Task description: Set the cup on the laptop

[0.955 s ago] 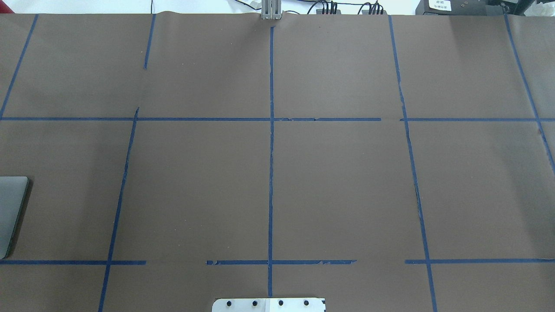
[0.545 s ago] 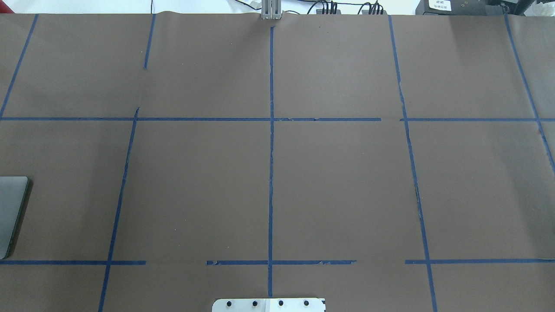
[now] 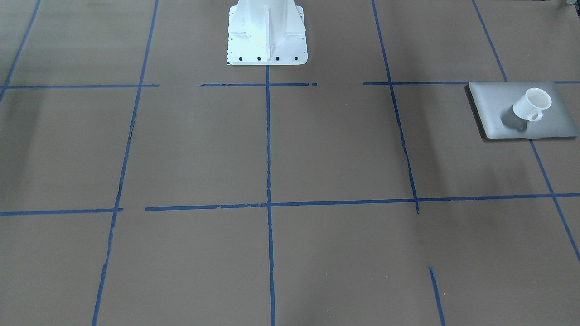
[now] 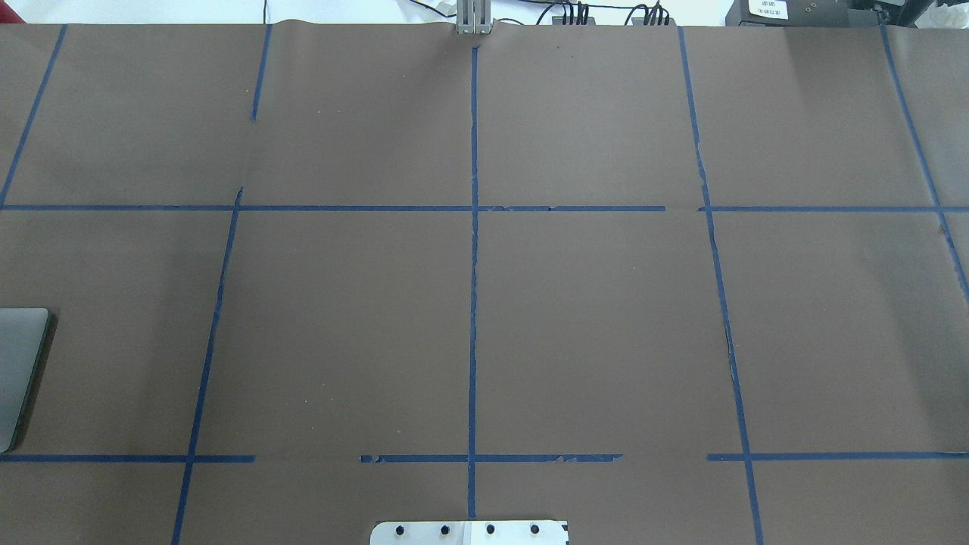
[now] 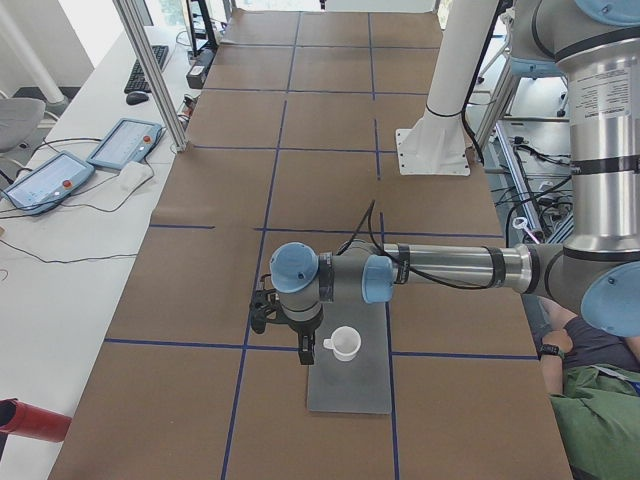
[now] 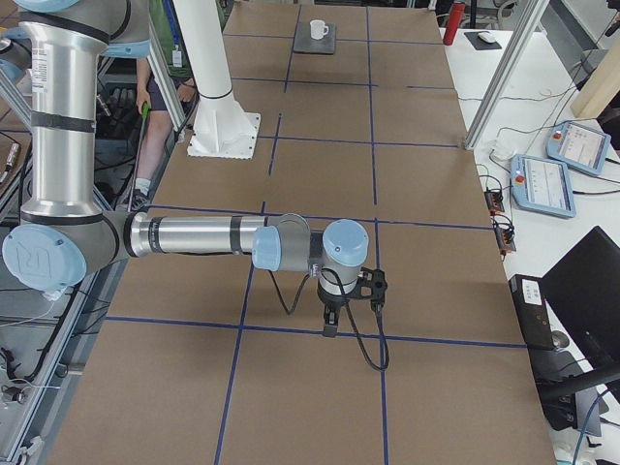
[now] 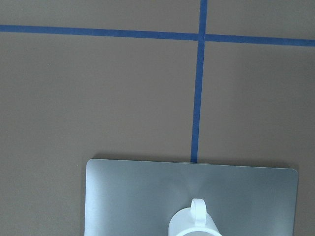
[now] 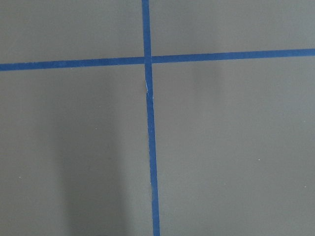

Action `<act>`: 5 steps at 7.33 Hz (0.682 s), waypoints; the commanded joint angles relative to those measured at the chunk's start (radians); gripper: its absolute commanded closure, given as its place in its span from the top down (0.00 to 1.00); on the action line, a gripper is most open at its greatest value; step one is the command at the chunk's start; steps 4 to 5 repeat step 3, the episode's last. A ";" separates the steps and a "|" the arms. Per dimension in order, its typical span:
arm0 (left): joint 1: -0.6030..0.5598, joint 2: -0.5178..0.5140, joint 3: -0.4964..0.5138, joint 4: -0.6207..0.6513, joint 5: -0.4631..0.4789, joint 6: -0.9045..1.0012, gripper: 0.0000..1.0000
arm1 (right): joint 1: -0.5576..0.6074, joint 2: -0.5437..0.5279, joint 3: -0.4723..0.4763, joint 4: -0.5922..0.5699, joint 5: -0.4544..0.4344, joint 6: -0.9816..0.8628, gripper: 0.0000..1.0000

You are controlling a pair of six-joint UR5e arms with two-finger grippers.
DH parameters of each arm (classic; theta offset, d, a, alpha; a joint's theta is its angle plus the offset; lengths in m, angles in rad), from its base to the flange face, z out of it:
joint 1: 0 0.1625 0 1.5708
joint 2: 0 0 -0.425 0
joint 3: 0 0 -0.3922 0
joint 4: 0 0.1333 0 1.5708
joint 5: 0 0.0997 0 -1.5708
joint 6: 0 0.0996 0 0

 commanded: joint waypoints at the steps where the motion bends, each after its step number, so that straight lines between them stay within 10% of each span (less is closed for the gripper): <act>1: 0.000 -0.004 -0.004 0.001 0.000 0.000 1.00 | 0.000 0.000 0.000 0.000 0.000 0.000 1.00; 5: -0.005 -0.005 -0.004 0.001 0.001 0.000 1.00 | 0.000 0.000 0.000 0.000 0.000 0.000 1.00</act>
